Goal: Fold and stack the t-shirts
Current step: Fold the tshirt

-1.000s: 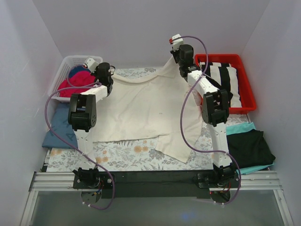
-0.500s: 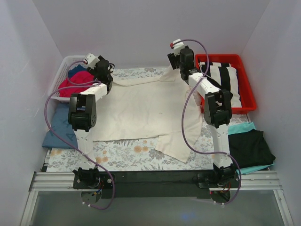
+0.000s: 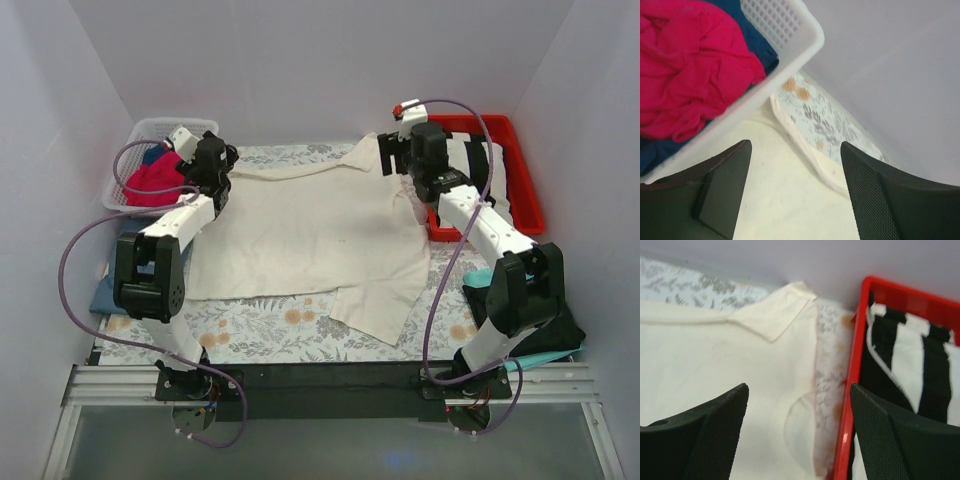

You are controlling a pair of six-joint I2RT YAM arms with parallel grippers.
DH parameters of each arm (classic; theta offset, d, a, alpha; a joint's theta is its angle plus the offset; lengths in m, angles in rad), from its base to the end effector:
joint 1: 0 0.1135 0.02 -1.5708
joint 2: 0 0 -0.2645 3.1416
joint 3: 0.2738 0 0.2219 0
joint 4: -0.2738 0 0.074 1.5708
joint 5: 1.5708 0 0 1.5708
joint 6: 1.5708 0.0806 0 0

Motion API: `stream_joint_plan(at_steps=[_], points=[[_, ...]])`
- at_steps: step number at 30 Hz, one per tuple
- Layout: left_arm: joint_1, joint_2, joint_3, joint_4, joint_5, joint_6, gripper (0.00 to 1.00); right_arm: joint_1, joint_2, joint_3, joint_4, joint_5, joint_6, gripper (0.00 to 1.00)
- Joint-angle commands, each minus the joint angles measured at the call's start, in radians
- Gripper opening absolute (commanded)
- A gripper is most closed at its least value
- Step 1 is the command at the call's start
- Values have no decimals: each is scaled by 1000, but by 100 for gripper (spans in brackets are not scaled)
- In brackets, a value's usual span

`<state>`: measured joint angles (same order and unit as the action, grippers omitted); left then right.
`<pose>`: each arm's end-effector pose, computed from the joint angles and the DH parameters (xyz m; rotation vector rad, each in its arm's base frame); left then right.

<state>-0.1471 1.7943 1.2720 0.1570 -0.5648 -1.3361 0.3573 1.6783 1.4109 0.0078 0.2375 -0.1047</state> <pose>0.4281 -0.0198 0.2661 -1.3549 1.3383 -0.4685 0.3978 0.1283 0.3388 -0.2535 1.8054 -0.0390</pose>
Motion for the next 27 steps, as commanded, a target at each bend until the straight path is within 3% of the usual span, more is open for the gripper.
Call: stream_joint_plan(at_steps=[1, 7, 20, 27], points=[[-20, -122, -91, -190, 95, -86, 71, 37, -32, -145, -112, -89, 97, 86], [-23, -136, -174, -381, 177, -123, 71, 81, -95, -323, -141, -165, 178, 85], [-23, -131, -330, -491, 230, -202, 71, 115, -85, -498, -146, -190, 246, 84], [-23, -142, -402, -507, 218, -244, 71, 111, -86, -612, -157, -115, 307, 84]])
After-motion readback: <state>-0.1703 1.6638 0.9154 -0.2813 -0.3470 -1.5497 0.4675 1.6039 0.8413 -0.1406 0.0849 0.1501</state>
